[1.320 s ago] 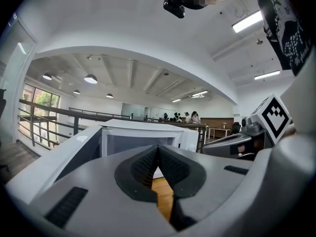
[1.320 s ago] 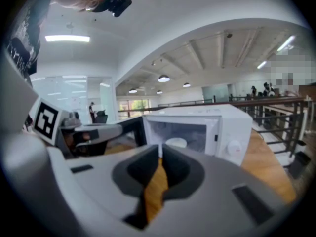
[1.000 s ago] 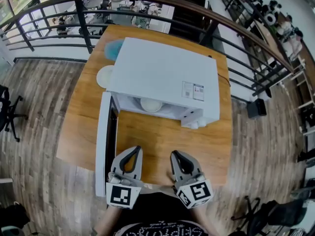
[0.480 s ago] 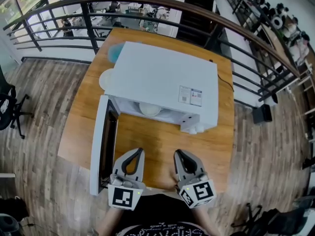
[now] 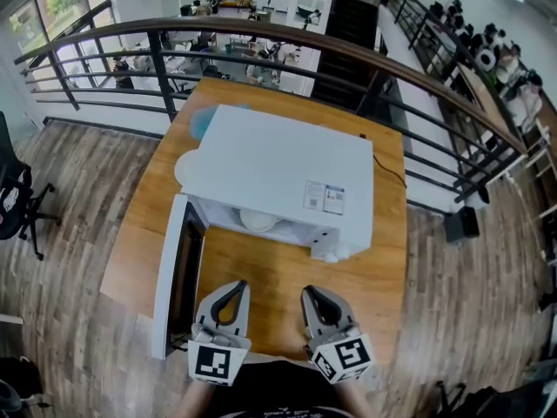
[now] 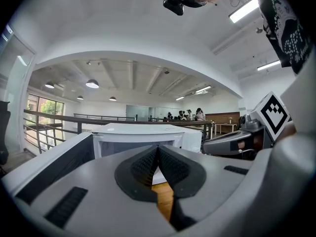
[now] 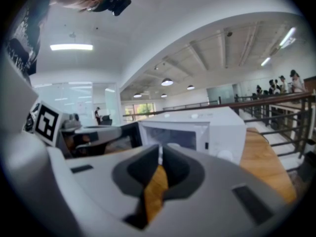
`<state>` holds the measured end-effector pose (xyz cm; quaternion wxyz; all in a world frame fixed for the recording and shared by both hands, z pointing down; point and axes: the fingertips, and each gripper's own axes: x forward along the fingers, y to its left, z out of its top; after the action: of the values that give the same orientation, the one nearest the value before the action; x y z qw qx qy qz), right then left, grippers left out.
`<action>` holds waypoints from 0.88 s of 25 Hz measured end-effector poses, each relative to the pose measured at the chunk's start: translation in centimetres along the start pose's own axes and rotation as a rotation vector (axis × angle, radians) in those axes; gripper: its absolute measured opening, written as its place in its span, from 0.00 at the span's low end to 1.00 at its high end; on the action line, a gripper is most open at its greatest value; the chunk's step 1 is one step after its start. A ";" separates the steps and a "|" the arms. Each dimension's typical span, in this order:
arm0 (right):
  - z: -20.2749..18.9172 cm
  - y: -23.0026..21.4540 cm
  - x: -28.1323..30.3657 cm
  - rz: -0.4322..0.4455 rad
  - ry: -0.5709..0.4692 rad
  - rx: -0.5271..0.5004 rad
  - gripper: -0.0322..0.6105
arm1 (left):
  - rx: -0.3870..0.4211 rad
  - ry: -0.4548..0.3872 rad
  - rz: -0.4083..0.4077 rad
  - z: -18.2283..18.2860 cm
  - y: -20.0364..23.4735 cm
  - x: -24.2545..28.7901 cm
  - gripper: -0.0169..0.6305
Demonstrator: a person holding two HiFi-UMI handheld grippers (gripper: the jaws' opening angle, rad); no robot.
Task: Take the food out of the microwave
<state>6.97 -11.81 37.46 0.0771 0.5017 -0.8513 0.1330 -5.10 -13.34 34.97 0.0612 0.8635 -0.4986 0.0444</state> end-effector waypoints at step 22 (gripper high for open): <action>-0.2 0.0 2.7 0.036 0.040 -0.126 0.15 | 0.111 0.100 -0.138 -1.8 0.5 4.9 0.22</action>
<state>5.69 -14.00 38.40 0.1233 0.4775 -0.8652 0.0904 -3.15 -17.48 37.41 0.0410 0.8946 -0.4311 0.1107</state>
